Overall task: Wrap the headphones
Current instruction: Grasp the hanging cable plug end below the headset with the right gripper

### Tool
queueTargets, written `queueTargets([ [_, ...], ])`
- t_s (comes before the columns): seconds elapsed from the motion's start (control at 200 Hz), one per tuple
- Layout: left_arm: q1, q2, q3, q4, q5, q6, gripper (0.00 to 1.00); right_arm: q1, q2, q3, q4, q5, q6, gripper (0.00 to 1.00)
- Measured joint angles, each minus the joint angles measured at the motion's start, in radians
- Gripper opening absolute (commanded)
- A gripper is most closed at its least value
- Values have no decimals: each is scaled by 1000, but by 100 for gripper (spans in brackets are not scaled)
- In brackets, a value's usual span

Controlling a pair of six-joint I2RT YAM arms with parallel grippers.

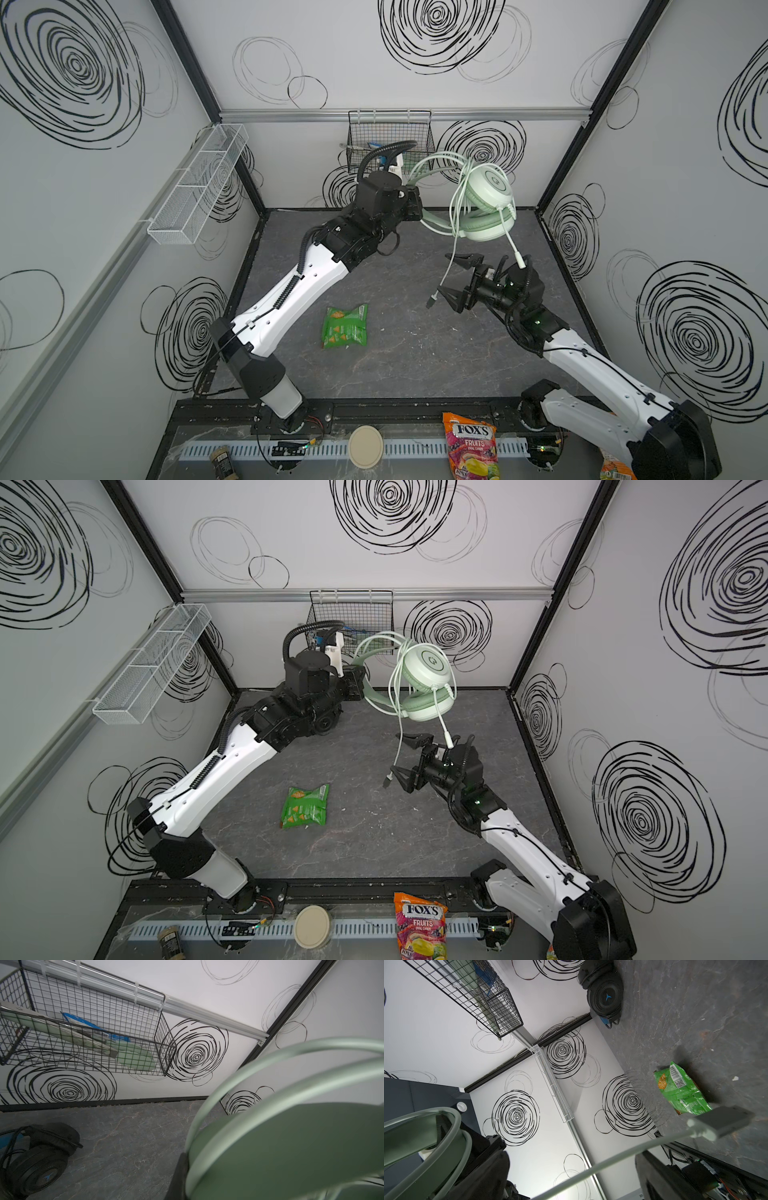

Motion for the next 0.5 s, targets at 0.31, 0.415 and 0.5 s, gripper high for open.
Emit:
queueTargets([
  [0.31,0,-70,-148,47,74,-66,0,-13,13,-45,30,3,21,75],
  [0.415,-1,-91,-169,61,86,-81,0,-17,13,-64,39,2,25,65],
  [0.5,-3,-100,-172,66,93,-90,0,-23,12,-78,43,3,33,50],
])
